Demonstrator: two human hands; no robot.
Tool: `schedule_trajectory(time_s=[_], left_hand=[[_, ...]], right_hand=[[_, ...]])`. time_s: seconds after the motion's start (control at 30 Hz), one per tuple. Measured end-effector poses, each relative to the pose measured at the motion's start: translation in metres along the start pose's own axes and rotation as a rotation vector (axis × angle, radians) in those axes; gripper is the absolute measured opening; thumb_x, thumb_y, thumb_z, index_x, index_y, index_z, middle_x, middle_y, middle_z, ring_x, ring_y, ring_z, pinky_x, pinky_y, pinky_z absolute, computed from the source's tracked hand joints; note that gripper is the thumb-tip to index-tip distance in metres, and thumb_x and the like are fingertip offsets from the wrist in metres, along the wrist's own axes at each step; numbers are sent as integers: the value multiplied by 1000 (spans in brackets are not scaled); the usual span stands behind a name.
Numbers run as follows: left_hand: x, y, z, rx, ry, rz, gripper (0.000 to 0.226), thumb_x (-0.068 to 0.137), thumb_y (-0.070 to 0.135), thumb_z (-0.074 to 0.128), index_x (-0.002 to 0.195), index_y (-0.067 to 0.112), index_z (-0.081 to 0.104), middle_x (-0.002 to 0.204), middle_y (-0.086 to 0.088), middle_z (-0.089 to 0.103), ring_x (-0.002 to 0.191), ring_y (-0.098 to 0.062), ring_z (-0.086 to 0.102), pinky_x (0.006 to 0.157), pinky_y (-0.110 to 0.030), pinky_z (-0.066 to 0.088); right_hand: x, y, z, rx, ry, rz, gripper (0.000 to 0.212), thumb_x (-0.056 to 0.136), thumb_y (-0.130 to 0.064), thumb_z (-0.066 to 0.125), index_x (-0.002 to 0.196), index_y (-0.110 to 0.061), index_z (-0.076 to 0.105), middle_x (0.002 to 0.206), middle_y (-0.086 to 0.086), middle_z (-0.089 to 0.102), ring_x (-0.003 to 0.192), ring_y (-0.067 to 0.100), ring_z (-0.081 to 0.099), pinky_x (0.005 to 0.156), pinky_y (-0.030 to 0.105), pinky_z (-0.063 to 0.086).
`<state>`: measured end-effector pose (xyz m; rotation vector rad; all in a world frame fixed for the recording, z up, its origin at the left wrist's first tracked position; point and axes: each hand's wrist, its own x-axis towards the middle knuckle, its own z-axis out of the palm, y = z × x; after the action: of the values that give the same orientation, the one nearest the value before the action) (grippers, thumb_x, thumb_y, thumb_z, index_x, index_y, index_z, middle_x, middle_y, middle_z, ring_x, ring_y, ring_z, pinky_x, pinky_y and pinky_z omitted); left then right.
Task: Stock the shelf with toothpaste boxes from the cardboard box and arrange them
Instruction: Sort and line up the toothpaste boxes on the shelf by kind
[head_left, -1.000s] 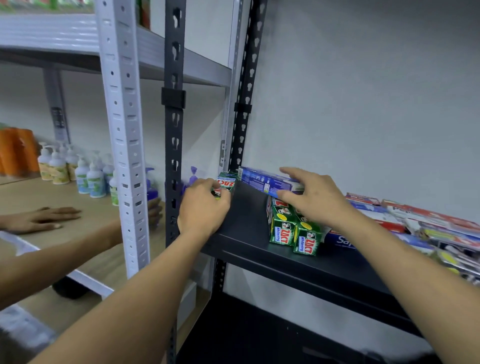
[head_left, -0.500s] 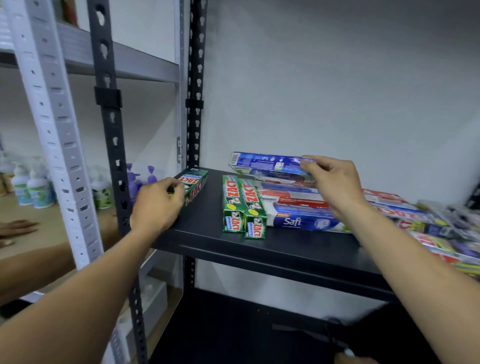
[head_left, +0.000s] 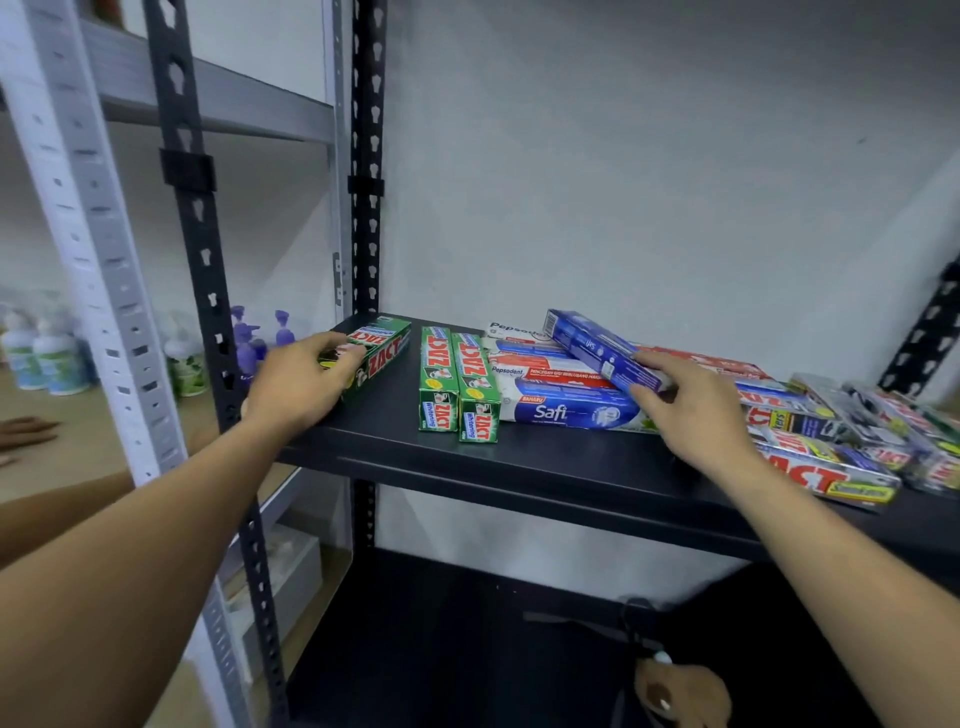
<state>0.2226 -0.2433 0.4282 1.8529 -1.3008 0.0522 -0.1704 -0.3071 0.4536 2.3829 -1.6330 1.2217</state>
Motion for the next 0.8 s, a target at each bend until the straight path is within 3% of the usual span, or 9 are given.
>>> schedule_trajectory(time_s=[0.13, 0.2, 0.43, 0.57, 0.73, 0.8], left_hand=[[3, 0, -2, -86, -3, -87, 65, 80, 68, 63, 126, 24, 55, 129, 0, 64, 105, -18, 59, 80, -33, 48], [3, -1, -4, -69, -43, -79, 65, 76, 69, 67, 124, 27, 56, 125, 1, 65, 98, -15, 57, 77, -32, 48], [5, -4, -4, 20, -106, -38, 58, 79, 56, 70, 127, 31, 50, 125, 3, 63, 100, -14, 57, 84, -35, 52], [19, -9, 0, -29, -111, -36, 57, 83, 47, 73, 132, 26, 52, 129, 0, 55, 106, -15, 53, 91, -35, 48], [41, -16, 7, -136, -166, -83, 58, 86, 39, 73, 137, 25, 49, 131, 0, 58, 104, -13, 54, 87, -27, 43], [49, -17, 12, -143, -129, -109, 60, 84, 39, 76, 136, 25, 50, 129, 0, 60, 100, -12, 54, 83, -25, 43]], right_hand=[[2, -16, 4, -219, 45, -39, 43, 92, -34, 62, 132, -20, 61, 141, 6, 56, 125, 30, 52, 104, 45, 41], [7, -32, 9, -214, 40, -78, 42, 92, -36, 60, 132, -23, 61, 144, 4, 52, 129, 31, 46, 108, 48, 37], [35, -113, 45, 25, -207, -203, 27, 91, -32, 63, 117, -26, 69, 125, -3, 66, 117, 20, 55, 98, 35, 43], [58, -147, 74, 54, -388, -270, 27, 92, -35, 61, 117, -31, 68, 121, 2, 68, 92, 16, 65, 89, 32, 50], [101, -169, 112, 38, -492, -299, 28, 97, -31, 56, 123, -30, 65, 129, 0, 63, 108, 16, 60, 82, 23, 41], [115, -176, 125, 30, -527, -302, 27, 97, -28, 57, 122, -28, 67, 125, -2, 65, 104, 15, 61, 79, 23, 42]])
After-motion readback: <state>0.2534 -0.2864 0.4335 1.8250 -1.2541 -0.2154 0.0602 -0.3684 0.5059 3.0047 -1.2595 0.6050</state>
